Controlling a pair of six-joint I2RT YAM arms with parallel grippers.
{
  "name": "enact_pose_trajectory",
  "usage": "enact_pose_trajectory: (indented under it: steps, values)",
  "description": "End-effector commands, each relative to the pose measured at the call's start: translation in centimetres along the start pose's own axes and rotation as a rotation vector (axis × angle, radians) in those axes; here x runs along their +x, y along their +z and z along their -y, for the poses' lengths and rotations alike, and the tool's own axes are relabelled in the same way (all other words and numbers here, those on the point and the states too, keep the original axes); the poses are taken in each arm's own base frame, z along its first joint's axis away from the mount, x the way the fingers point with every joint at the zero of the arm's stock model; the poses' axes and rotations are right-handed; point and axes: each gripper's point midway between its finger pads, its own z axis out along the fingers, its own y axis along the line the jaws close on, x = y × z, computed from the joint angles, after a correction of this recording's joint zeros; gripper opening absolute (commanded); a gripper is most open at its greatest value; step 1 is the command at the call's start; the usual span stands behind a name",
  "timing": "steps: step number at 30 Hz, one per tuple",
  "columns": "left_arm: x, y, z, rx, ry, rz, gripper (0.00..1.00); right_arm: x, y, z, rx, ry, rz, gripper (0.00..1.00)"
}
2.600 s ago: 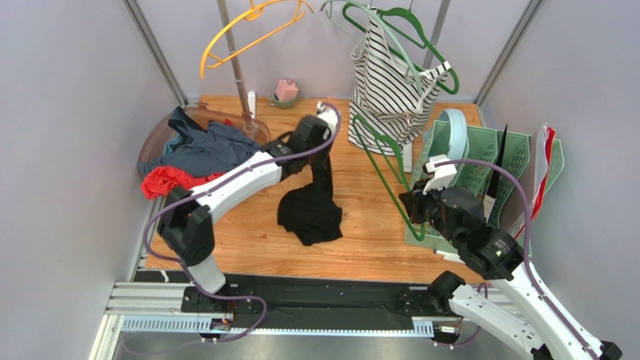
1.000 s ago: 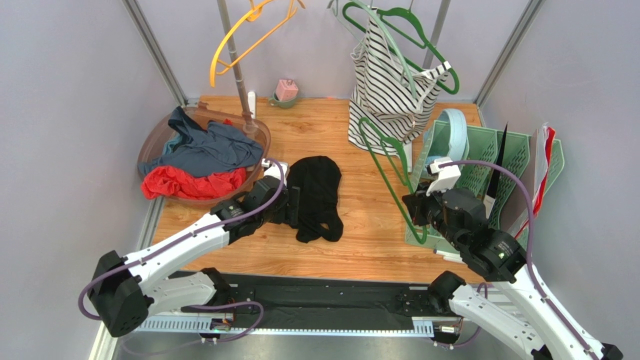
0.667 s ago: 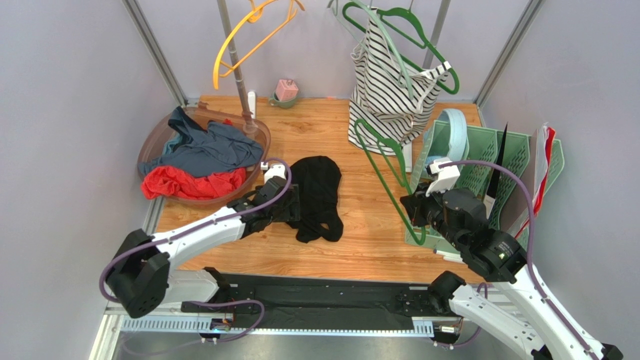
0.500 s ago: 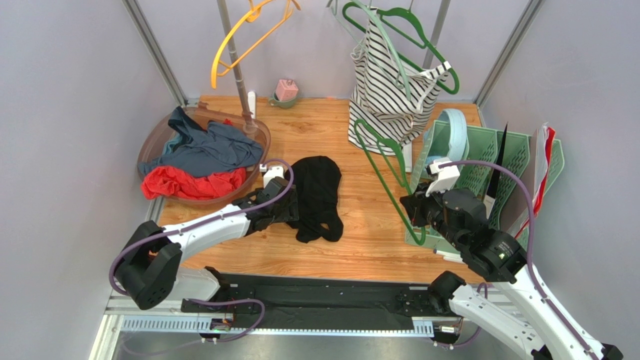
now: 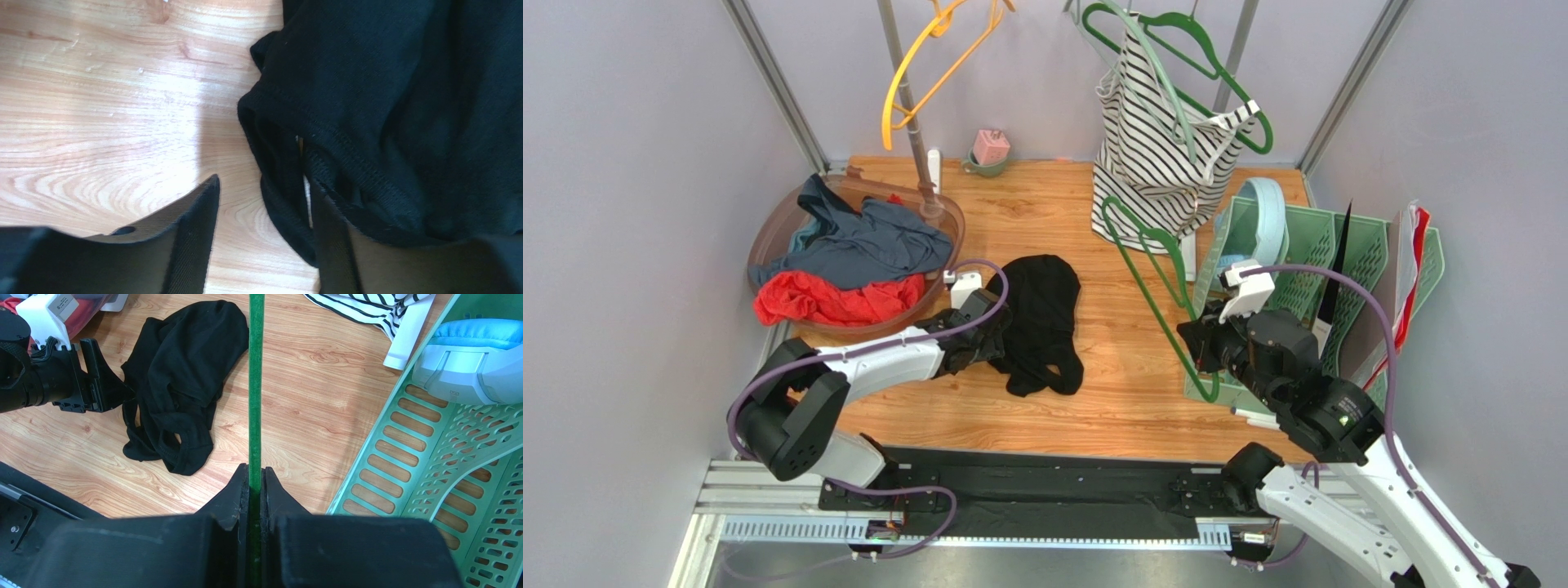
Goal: Place the tank top on the hanger
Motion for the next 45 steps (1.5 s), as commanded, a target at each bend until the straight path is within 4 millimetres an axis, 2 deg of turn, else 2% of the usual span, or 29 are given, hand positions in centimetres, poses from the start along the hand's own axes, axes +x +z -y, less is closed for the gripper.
enact_pose_trajectory:
  steps: [1, 2, 4, 5, 8, 12, 16, 17, 18, 19, 20, 22, 23, 24, 25, 26, 27, 28, 29, 30, 32, 33, 35, 37, 40, 45]
  values:
    - [-1.0, 0.1, 1.0, 0.042, -0.065, 0.042, 0.54, -1.3, -0.3, -0.1, -0.006, 0.003, 0.058, 0.0]
    - [-0.7, 0.1, 0.9, 0.045, -0.063, 0.034, 0.46, -1.4, -0.3, -0.2, -0.01, 0.002, 0.06, 0.0]
    - [-0.7, 0.1, 1.2, 0.069, -0.072, 0.041, 0.34, -1.3, -0.3, -0.2, -0.01, 0.003, 0.058, 0.0]
    - [-0.2, 0.1, 1.3, 0.082, -0.064, 0.03, 0.19, -1.3, -0.3, -0.2, -0.011, 0.003, 0.058, 0.0]
    - [-0.4, -0.2, 2.0, 0.136, -0.058, 0.04, 0.0, -1.2, -0.3, -0.2, -0.008, 0.003, 0.054, 0.0]
    - [-1.3, -1.7, 1.8, 0.152, -0.016, 0.057, 0.0, -1.3, -0.4, -0.1, -0.006, 0.004, 0.053, 0.0]
    - [-5.5, -6.2, 2.4, 0.228, 0.023, 0.167, 0.0, -1.5, -0.6, -0.2, -0.011, 0.006, 0.053, 0.0]
    - [-7.4, -7.9, 3.3, 0.269, 0.034, 0.208, 0.0, -1.5, -0.7, -0.3, -0.018, 0.006, 0.053, 0.0]
    - [-8.3, -9.3, 3.2, 0.28, 0.055, 0.227, 0.0, -1.6, -0.7, -0.4, -0.023, 0.006, 0.054, 0.0]
    - [-9.4, -10.4, 3.3, 0.288, 0.113, 0.253, 0.0, -1.7, -0.8, -0.5, -0.026, 0.009, 0.058, 0.0]
    - [-11.9, -12.5, 4.4, 0.327, 0.127, 0.303, 0.0, -1.7, -0.8, -0.6, -0.033, 0.009, 0.056, 0.0]
    - [-13.3, -14.1, 4.7, 0.333, 0.238, 0.312, 0.0, -1.8, -1.0, -0.8, -0.042, 0.01, 0.058, 0.0]
    - [-15.9, -16.6, 5.9, 0.375, 0.253, 0.361, 0.0, -1.7, -1.0, -0.9, -0.049, 0.01, 0.055, 0.0]
    - [-16.1, -16.7, 6.1, 0.367, 0.297, 0.34, 0.0, -1.7, -1.1, -0.8, -0.047, 0.011, 0.055, 0.0]
    - [-17.1, -17.6, 6.5, 0.376, 0.358, 0.363, 0.0, -1.6, -1.3, -0.8, -0.048, 0.009, 0.053, 0.0]
    - [-19.5, -19.9, 7.4, 0.412, 0.365, 0.416, 0.0, -1.7, -1.5, -0.7, -0.046, 0.01, 0.055, 0.0]
    - [-19.6, -19.9, 7.6, 0.401, 0.4, 0.39, 0.0, -1.5, -1.6, -0.7, -0.047, 0.008, 0.046, 0.0]
    - [-20.5, -20.7, 7.9, 0.403, 0.423, 0.401, 0.0, -1.6, -1.9, -0.6, -0.047, 0.009, 0.05, 0.0]
    - [-22.7, -23.2, 8.4, 0.426, 0.441, 0.459, 0.0, -1.6, -2.0, -0.6, -0.049, 0.011, 0.051, 0.0]
    - [-22.8, -23.0, 8.5, 0.412, 0.476, 0.433, 0.0, -1.7, -2.2, -0.7, -0.056, 0.013, 0.052, 0.0]
    - [-24.6, -24.8, 8.7, 0.41, 0.522, 0.476, 0.0, -1.7, -2.6, -1.0, -0.078, 0.019, 0.056, 0.0]
    - [-24.2, -24.0, 8.6, 0.387, 0.557, 0.434, 0.0, -1.7, -2.7, -1.3, -0.09, 0.025, 0.056, 0.0]
    - [-24.0, -23.4, 8.3, 0.355, 0.587, 0.409, 0.0, -1.9, -3.2, -2.2, -0.148, 0.028, 0.058, 0.0]
    - [-22.6, -21.7, 8.0, 0.334, 0.622, 0.346, 0.0, -2.1, -3.6, -3.2, -0.208, 0.026, 0.069, 0.0]
    - [-21.5, -19.9, 7.3, 0.293, 0.672, 0.316, 0.0, -2.4, -4.5, -5.3, -0.333, 0.024, 0.078, 0.0]
    - [-21.0, -18.0, 6.2, 0.227, 0.686, 0.315, 0.0, -2.6, -5.3, -7.5, -0.461, 0.021, 0.072, 0.0]
